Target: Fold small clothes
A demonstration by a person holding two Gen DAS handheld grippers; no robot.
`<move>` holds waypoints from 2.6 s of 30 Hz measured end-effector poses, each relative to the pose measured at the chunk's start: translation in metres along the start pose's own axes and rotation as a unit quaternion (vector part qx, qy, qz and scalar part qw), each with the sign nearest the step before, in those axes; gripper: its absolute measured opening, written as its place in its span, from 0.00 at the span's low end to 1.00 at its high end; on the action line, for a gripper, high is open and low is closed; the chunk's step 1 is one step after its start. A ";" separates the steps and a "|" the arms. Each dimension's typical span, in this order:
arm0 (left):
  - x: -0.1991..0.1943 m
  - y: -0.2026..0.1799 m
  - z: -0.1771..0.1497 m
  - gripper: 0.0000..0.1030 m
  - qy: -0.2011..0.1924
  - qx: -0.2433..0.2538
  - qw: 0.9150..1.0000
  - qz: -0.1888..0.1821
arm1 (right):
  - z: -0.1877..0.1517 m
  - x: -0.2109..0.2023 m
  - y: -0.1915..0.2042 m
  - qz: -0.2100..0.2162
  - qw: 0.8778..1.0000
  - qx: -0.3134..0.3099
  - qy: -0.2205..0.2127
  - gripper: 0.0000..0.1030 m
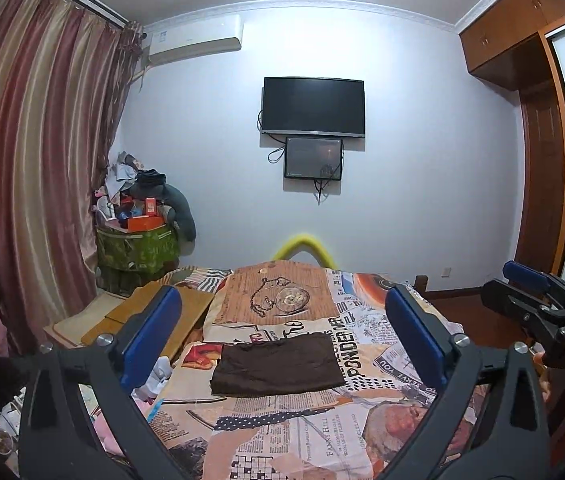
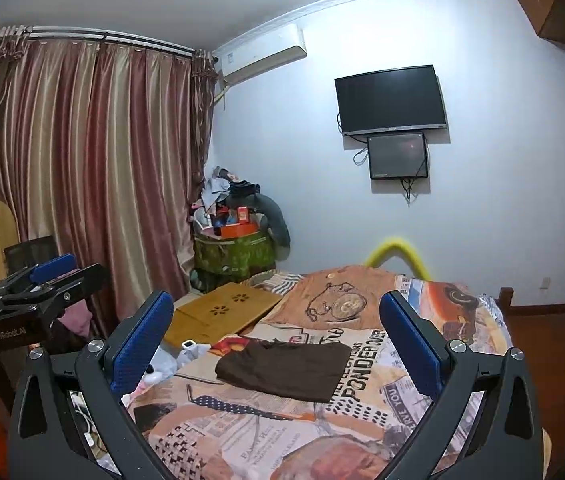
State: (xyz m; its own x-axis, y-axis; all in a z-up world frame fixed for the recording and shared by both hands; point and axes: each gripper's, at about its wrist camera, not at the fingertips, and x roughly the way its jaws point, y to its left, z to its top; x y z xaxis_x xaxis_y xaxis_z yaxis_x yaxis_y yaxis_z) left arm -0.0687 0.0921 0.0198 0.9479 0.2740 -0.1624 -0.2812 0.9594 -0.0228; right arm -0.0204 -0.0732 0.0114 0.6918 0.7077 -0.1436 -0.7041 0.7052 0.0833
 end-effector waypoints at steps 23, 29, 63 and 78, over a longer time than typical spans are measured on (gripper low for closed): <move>0.009 0.008 -0.007 1.00 0.012 -0.002 1.000 -0.008 | 0.002 -0.004 0.002 -0.010 1.000 0.005 0.010 1.00; 0.010 0.009 -0.008 1.00 0.012 -0.004 1.000 -0.008 | 0.003 -0.003 0.003 -0.011 1.000 0.006 0.012 1.00; 0.012 -0.005 -0.008 1.00 0.026 -0.002 0.999 -0.023 | -0.001 0.000 0.001 -0.014 1.000 0.012 0.013 1.00; 0.012 -0.010 -0.007 1.00 0.029 -0.005 0.999 -0.029 | -0.003 0.002 0.003 -0.013 1.000 0.013 0.020 1.00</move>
State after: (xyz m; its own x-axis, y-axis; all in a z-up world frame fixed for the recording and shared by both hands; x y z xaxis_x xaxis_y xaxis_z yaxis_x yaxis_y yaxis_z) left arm -0.0553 0.0852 0.0112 0.9529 0.2127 -0.2164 -0.2272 0.9728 -0.0442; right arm -0.0219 -0.0697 0.0089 0.7021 0.6877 -0.1850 -0.6819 0.7241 0.1037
